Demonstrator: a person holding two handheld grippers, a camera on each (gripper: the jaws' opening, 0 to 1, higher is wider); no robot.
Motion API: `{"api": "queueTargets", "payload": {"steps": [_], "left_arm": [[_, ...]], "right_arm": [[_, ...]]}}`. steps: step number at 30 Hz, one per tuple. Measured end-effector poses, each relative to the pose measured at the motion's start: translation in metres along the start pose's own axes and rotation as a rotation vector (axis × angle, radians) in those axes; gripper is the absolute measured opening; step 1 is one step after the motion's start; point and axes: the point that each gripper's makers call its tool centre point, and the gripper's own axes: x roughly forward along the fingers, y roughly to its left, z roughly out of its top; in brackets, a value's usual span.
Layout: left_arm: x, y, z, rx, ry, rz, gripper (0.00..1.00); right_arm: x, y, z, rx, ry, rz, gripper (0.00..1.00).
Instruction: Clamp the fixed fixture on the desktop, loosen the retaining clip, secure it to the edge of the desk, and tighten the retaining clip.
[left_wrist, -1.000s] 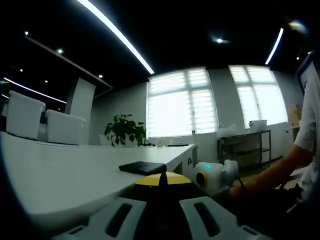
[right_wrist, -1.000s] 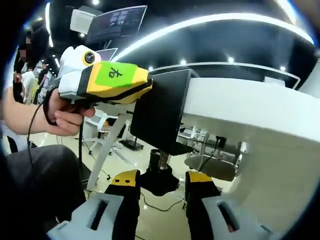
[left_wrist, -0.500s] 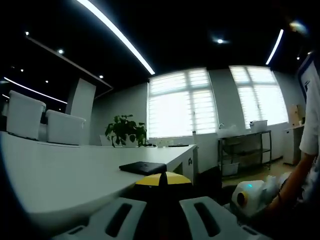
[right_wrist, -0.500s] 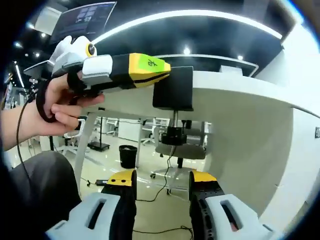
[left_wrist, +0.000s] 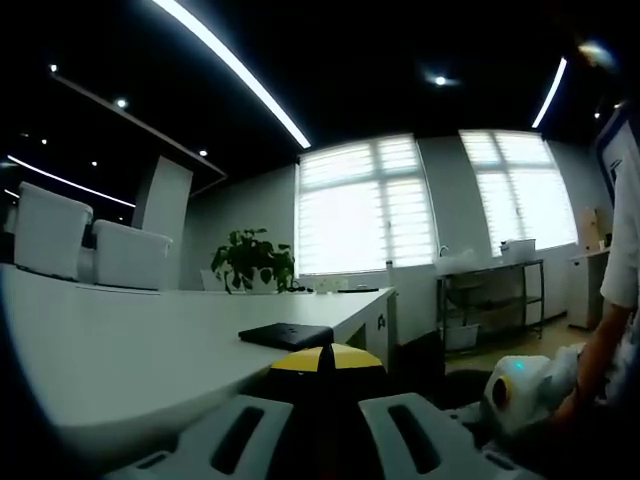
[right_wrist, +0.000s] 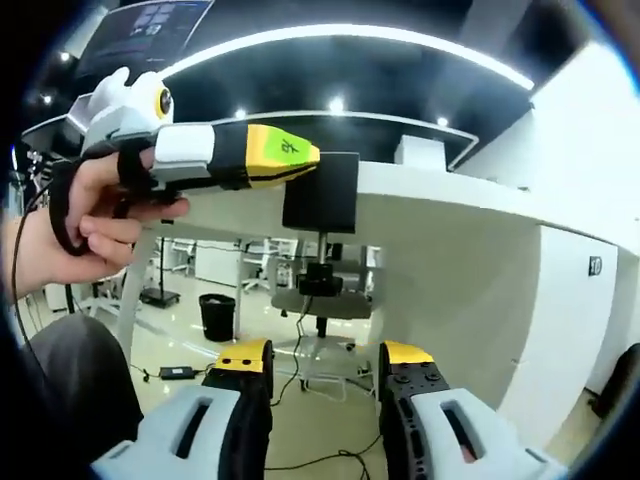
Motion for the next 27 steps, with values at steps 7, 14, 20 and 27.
{"api": "queueTargets", "payload": {"steps": [7, 14, 20, 27], "left_arm": [[0.0, 0.0, 0.0, 0.001, 0.0, 0.0, 0.03], [-0.001, 0.0, 0.0, 0.001, 0.001, -0.002, 0.03], [-0.001, 0.0, 0.0, 0.002, 0.004, -0.003, 0.03], [-0.001, 0.001, 0.0, 0.006, 0.006, -0.003, 0.03]], "right_arm": [[0.023, -0.007, 0.008, -0.069, -0.007, -0.032, 0.41], [0.045, -0.008, 0.01, -0.077, 0.007, -0.037, 0.42], [0.058, -0.008, 0.014, -0.103, 0.011, -0.047, 0.39], [0.062, -0.005, 0.012, -0.141, 0.018, -0.026, 0.24]]}}
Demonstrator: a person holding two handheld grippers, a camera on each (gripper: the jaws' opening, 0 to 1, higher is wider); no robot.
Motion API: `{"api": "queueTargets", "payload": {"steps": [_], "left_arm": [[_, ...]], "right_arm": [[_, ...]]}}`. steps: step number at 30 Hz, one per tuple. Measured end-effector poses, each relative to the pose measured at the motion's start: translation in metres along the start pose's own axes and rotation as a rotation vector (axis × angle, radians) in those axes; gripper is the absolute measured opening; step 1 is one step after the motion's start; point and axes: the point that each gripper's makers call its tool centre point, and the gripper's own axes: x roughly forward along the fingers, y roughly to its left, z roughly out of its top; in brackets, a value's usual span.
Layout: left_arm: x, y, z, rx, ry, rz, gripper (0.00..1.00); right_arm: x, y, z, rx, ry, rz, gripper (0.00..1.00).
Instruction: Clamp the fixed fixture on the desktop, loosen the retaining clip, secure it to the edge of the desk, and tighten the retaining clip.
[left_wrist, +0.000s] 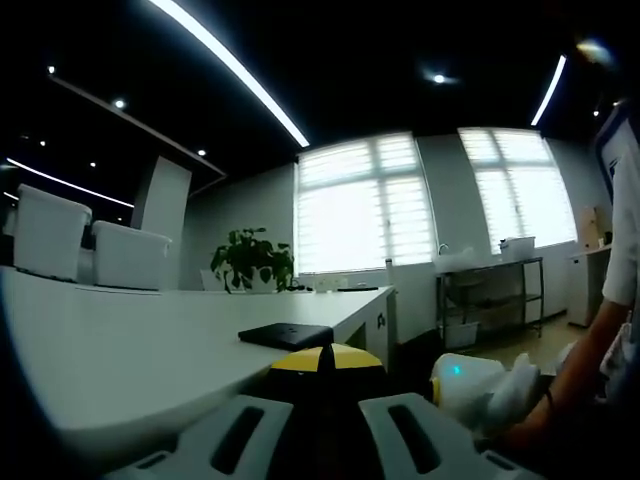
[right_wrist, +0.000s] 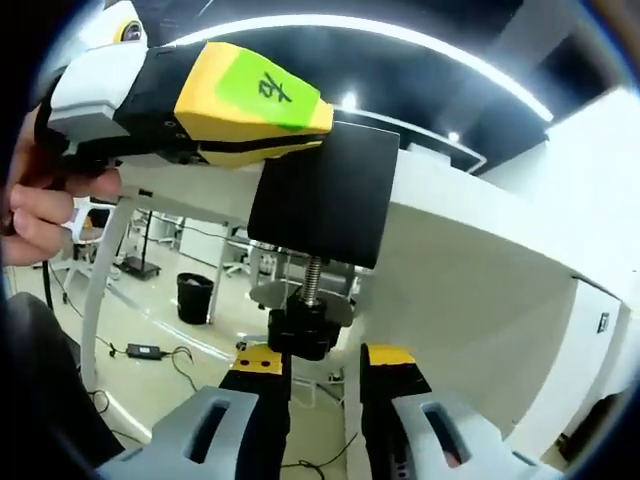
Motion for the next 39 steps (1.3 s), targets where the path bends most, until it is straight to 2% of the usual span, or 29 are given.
{"api": "queueTargets", "payload": {"steps": [6, 12, 17, 20, 24, 28, 31, 32, 37, 39], "left_arm": [[0.0, 0.001, 0.0, 0.0, 0.0, 0.001, 0.03], [0.0, 0.001, 0.0, 0.002, 0.003, 0.001, 0.03], [0.0, 0.001, 0.0, -0.007, -0.002, -0.003, 0.03], [0.0, 0.001, 0.0, -0.009, -0.005, -0.002, 0.03], [0.0, 0.001, 0.0, -0.012, -0.01, -0.001, 0.03], [-0.001, 0.001, 0.0, -0.012, -0.011, -0.001, 0.03], [-0.001, 0.001, 0.0, -0.01, -0.011, -0.002, 0.03], [-0.001, 0.001, 0.0, -0.01, -0.011, -0.002, 0.03], [-0.001, 0.001, 0.0, -0.016, -0.011, 0.0, 0.03], [-0.001, 0.002, 0.0, -0.036, -0.006, 0.003, 0.03]], "right_arm": [[0.003, -0.001, -0.004, 0.028, 0.001, 0.004, 0.24], [-0.002, 0.008, -0.007, 0.007, 0.009, 0.027, 0.33], [-0.008, 0.012, -0.003, 0.025, -0.003, 0.031, 0.34], [-0.004, 0.015, 0.004, 0.026, -0.022, 0.029, 0.35], [0.003, 0.016, 0.013, 0.032, -0.036, 0.028, 0.35], [0.005, 0.012, 0.018, 0.019, -0.045, 0.029, 0.27], [0.003, 0.014, 0.017, 0.017, -0.057, 0.077, 0.27], [0.003, 0.019, 0.018, 0.02, -0.073, 0.127, 0.27], [0.007, 0.021, 0.018, 0.009, -0.106, 0.287, 0.26], [0.006, 0.025, 0.019, 0.015, -0.142, 0.355, 0.26]]}}
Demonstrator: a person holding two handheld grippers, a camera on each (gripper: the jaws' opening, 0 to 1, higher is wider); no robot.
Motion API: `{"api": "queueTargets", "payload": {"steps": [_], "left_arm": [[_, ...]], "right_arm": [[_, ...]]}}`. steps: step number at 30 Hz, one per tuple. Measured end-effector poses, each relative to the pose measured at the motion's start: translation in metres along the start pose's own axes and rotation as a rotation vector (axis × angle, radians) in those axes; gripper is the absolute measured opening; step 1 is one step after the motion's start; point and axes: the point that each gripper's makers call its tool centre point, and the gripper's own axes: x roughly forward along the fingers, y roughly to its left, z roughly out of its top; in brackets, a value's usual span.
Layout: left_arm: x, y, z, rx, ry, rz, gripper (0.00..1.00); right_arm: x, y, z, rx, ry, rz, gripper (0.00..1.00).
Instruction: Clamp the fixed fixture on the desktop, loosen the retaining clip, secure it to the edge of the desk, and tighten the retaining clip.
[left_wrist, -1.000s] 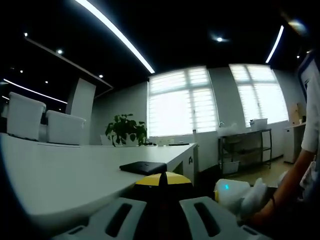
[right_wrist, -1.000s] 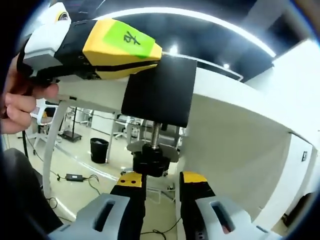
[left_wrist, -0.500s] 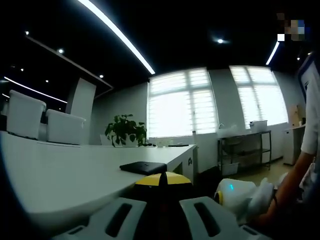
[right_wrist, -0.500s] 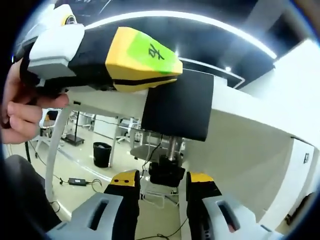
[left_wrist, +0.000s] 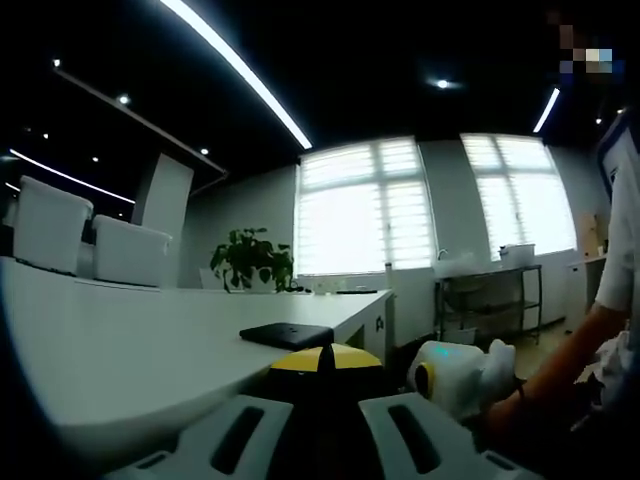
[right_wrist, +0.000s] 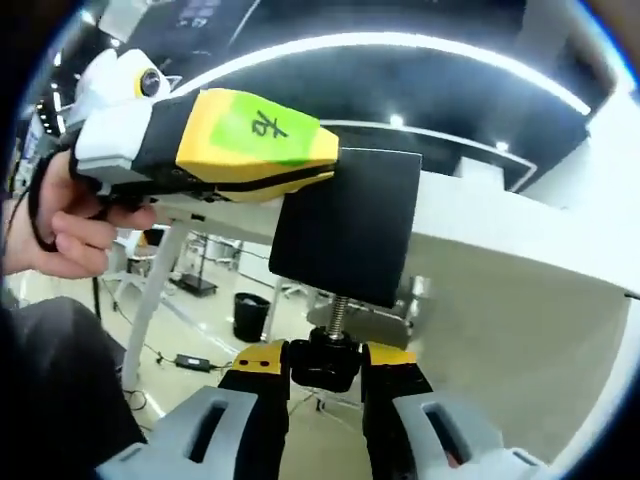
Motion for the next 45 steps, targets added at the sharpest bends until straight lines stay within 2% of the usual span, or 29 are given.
{"api": "queueTargets", "payload": {"steps": [3, 6, 9, 13, 17, 18, 21, 25, 29, 33, 35, 38, 41, 45], "left_arm": [[0.0, -0.001, -0.001, 0.008, 0.001, -0.003, 0.03], [0.0, -0.001, -0.001, 0.009, 0.0, -0.003, 0.03], [0.0, -0.001, -0.001, 0.01, -0.001, -0.003, 0.03], [0.0, -0.001, -0.001, 0.017, -0.004, -0.005, 0.03], [0.002, -0.003, -0.002, 0.039, -0.007, -0.012, 0.03], [0.002, -0.004, -0.002, 0.06, -0.013, -0.016, 0.03], [0.004, -0.012, -0.002, 0.058, -0.029, -0.046, 0.1], [0.008, -0.027, -0.003, 0.075, -0.034, -0.082, 0.1], [0.006, -0.039, 0.005, 0.088, -0.072, -0.11, 0.17], [0.005, -0.047, 0.016, 0.044, -0.12, -0.134, 0.23], [0.003, -0.051, 0.021, 0.041, -0.132, -0.133, 0.25], [0.0, -0.057, 0.025, 0.054, -0.139, -0.132, 0.32], [-0.005, -0.059, 0.027, 0.054, -0.137, -0.125, 0.34], [-0.011, -0.053, 0.032, 0.081, -0.151, -0.088, 0.46]], "right_arm": [[-0.001, 0.005, 0.001, 0.019, -0.034, 0.113, 0.26], [0.0, 0.001, -0.001, -0.001, -0.017, 0.19, 0.26], [0.0, 0.007, -0.001, 0.003, -0.01, 0.298, 0.26], [-0.001, 0.008, -0.001, 0.014, -0.011, 0.321, 0.27], [-0.001, 0.007, -0.002, 0.044, -0.019, 0.277, 0.27], [0.0, 0.005, -0.003, 0.056, -0.021, 0.258, 0.29], [-0.002, -0.002, -0.004, 0.105, -0.033, 0.201, 0.36], [-0.008, -0.01, -0.01, 0.113, -0.028, 0.151, 0.42], [-0.02, -0.015, -0.012, 0.095, -0.014, 0.11, 0.43], [-0.031, -0.016, -0.008, 0.101, -0.011, 0.074, 0.44], [-0.04, -0.021, -0.006, 0.09, -0.001, 0.024, 0.44], [-0.052, -0.024, -0.004, 0.093, -0.003, -0.011, 0.44], [-0.065, -0.025, -0.003, 0.099, 0.005, -0.027, 0.44], [-0.082, -0.024, 0.002, 0.087, -0.001, -0.04, 0.44]]}}
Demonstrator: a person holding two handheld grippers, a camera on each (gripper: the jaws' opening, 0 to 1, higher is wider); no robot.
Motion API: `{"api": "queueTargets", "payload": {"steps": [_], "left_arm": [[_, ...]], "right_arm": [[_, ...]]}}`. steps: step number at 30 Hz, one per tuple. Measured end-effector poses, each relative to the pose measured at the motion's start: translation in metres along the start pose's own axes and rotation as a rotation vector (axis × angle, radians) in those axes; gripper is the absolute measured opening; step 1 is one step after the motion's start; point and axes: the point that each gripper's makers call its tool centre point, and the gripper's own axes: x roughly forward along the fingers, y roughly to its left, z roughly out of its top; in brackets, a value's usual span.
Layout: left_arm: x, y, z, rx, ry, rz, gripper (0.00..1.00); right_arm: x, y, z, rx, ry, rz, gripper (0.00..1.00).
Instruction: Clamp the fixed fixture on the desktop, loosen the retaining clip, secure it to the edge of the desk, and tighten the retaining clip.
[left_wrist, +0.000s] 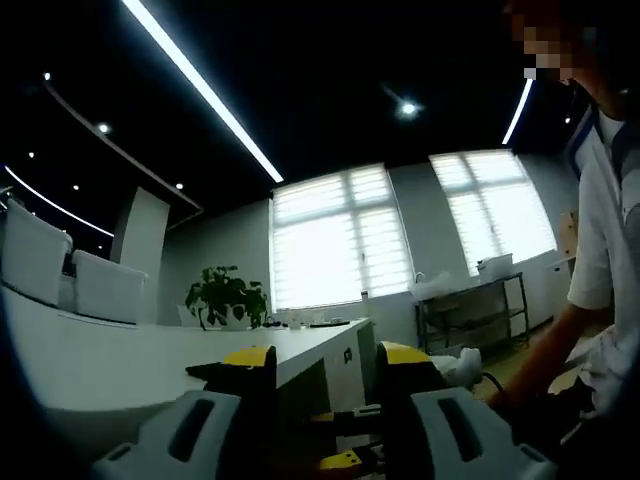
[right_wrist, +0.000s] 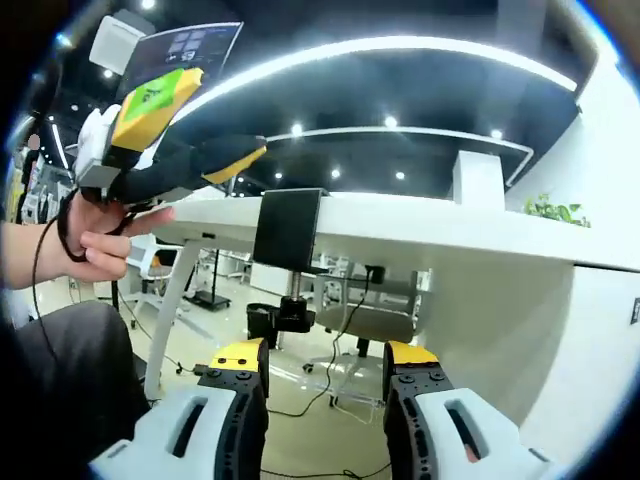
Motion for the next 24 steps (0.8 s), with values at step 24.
{"api": "queueTargets", "payload": {"steps": [24], "left_arm": [[-0.055, 0.058, 0.092, 0.0, -0.094, 0.245, 0.66]], "right_arm": [[-0.056, -0.021, 0.139, 0.04, -0.314, -0.056, 0.49]]}}
